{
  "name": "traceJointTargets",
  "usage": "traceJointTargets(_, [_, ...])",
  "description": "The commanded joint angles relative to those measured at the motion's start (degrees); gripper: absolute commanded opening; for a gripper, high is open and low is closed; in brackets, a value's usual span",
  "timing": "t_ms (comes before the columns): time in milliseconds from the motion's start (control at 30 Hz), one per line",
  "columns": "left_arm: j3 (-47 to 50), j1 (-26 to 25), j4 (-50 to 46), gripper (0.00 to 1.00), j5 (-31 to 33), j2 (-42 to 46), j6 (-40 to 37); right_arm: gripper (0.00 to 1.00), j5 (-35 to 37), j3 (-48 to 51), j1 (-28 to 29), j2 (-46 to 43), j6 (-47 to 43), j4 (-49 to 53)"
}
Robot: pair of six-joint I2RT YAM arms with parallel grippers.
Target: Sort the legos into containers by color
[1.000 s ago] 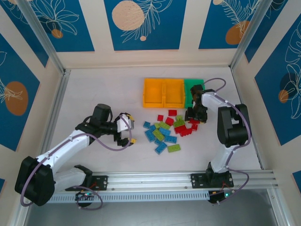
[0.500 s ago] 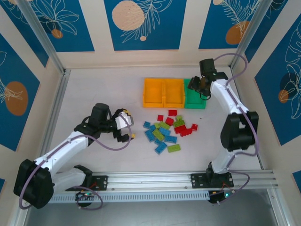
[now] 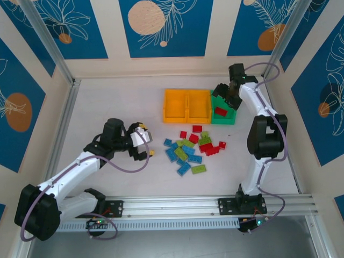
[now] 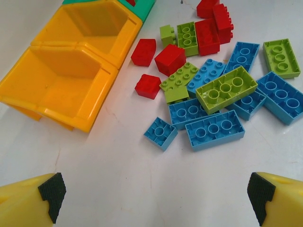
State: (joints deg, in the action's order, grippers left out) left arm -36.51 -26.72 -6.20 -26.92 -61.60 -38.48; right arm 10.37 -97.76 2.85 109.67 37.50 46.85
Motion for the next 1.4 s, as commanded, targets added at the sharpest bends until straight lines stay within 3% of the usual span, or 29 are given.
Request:
traceJointTargets(0, [0.2, -0.3, 1.5, 1.00, -1.4, -0.4, 2.0, 0.88, -3.7, 2.3, -0.9, -7.5, -0.9, 1.6])
traceJointTargets(133, [0.5, -0.3, 1.2, 1.00, -2.5, -0.3, 1.1, 0.87, -3.6, 11.2, 2.1, -15.6, -4.5, 1.4])
traceJointTargets(267, [-1.8, -0.3, -4.6, 1.00, -5.8, -2.3, -3.3, 0.87, 2.4, 21.9, 8.1, -21.1, -9.0, 0.7])
traceJointTargets(500, [-2.2, -0.3, -4.0, 1.00, -8.6, -3.4, -3.1, 0.79, 8.5, 28.6, 18.0, -17.4, -20.1, -1.7])
traceJointTargets(833, [-2.1, -0.3, -4.5, 1.00, -7.3, -3.0, -3.8, 0.63, 4.8, 26.6, 17.8, -7.0, -25.5, -6.2])
traceJointTargets(1033, [-2.2, -0.3, -4.4, 1.00, -7.3, -3.1, -3.8, 0.58, 0.8, 27.9, 17.2, -5.4, -25.6, -8.0])
traceJointTargets(1233, [-2.2, -0.3, -4.3, 1.00, -7.5, -3.2, -3.8, 0.49, 1.7, 28.1, 16.9, -4.5, -25.3, -8.8])
traceJointTargets(1367, [-2.1, -0.3, -4.4, 1.00, -7.1, -2.8, -3.8, 0.36, 2.3, 27.8, 16.8, -4.9, -25.4, -8.1])
